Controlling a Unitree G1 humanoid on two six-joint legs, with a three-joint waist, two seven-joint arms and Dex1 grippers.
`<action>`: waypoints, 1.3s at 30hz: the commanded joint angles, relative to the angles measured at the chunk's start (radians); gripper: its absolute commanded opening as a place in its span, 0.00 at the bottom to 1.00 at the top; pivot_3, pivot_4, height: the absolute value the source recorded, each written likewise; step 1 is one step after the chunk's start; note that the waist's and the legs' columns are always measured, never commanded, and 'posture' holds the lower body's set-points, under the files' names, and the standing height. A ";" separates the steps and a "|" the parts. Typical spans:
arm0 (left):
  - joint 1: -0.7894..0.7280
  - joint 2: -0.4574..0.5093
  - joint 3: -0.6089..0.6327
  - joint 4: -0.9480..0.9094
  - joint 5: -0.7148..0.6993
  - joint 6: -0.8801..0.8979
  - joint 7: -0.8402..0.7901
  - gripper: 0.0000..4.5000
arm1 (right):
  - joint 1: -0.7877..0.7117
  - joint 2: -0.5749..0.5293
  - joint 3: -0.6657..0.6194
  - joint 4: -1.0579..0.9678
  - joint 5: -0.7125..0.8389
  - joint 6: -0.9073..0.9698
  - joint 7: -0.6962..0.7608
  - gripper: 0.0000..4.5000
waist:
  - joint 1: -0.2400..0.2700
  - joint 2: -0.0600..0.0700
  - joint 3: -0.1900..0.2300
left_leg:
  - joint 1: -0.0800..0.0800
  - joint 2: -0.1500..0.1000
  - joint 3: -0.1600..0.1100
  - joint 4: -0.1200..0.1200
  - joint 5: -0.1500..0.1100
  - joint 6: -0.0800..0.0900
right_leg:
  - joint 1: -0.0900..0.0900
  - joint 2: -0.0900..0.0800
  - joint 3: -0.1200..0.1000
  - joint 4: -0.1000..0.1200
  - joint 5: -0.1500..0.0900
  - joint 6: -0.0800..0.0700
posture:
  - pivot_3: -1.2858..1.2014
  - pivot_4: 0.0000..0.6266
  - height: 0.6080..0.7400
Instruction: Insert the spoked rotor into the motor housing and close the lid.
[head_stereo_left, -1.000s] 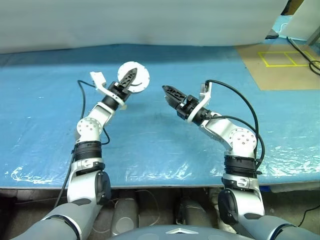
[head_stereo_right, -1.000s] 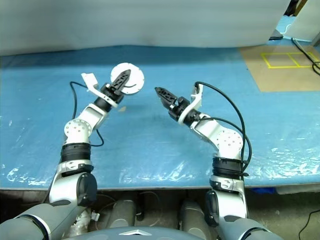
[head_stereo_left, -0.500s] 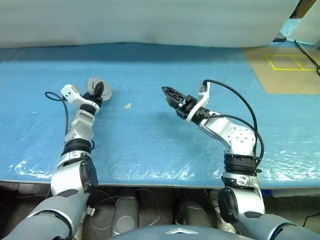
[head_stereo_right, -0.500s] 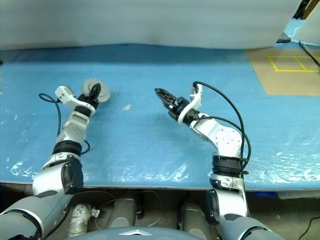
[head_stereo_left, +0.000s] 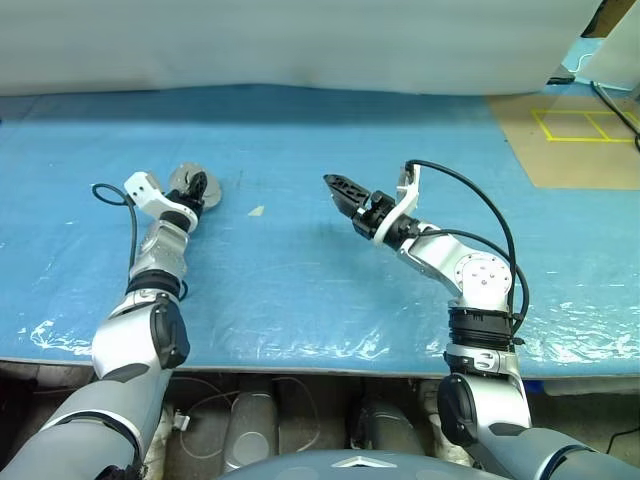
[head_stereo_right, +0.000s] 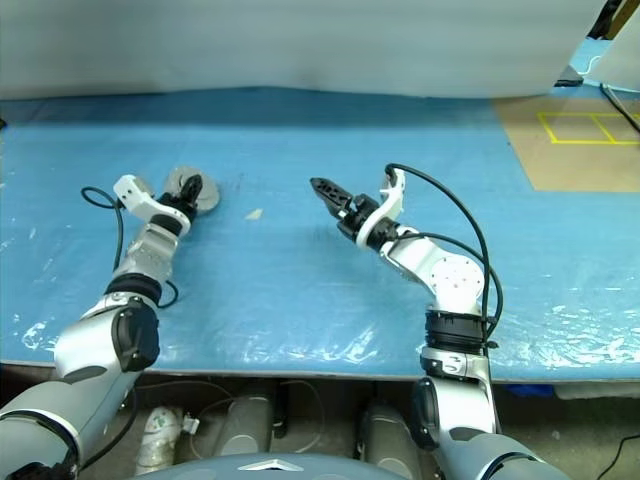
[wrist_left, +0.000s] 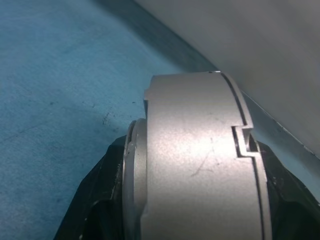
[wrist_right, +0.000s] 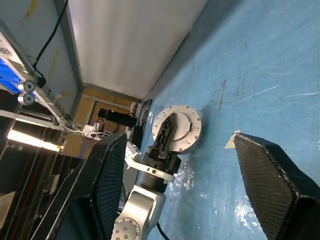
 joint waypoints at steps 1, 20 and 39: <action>-0.043 0.025 0.009 -0.018 0.009 -0.046 -0.006 0.59 | -0.001 -0.001 -0.005 -0.038 0.001 -0.005 0.008 0.79 | 0.000 0.000 0.000 | 0.000 0.000 0.000 0.000 0.000 0.000 | 0.000 0.000 0.000 0.000 0.000 0.000 | 0.52 0.24 1.00; -0.051 0.078 0.034 0.032 0.026 -0.072 0.041 0.65 | -0.040 -0.025 -0.017 0.032 -0.188 -0.113 0.014 0.79 | -0.001 0.000 0.000 | 0.000 0.001 0.000 0.001 0.000 0.000 | 0.000 0.000 -0.002 0.000 0.000 -0.001 | 0.52 0.24 1.00; -0.059 0.096 0.036 0.033 0.041 -0.056 0.075 0.99 | -0.080 -0.049 -0.057 0.044 -0.280 -0.131 0.044 0.79 | 0.000 0.000 0.000 | -0.001 0.001 -0.001 0.003 0.000 0.000 | 0.001 0.000 -0.002 0.002 0.001 -0.001 | 0.52 0.24 1.00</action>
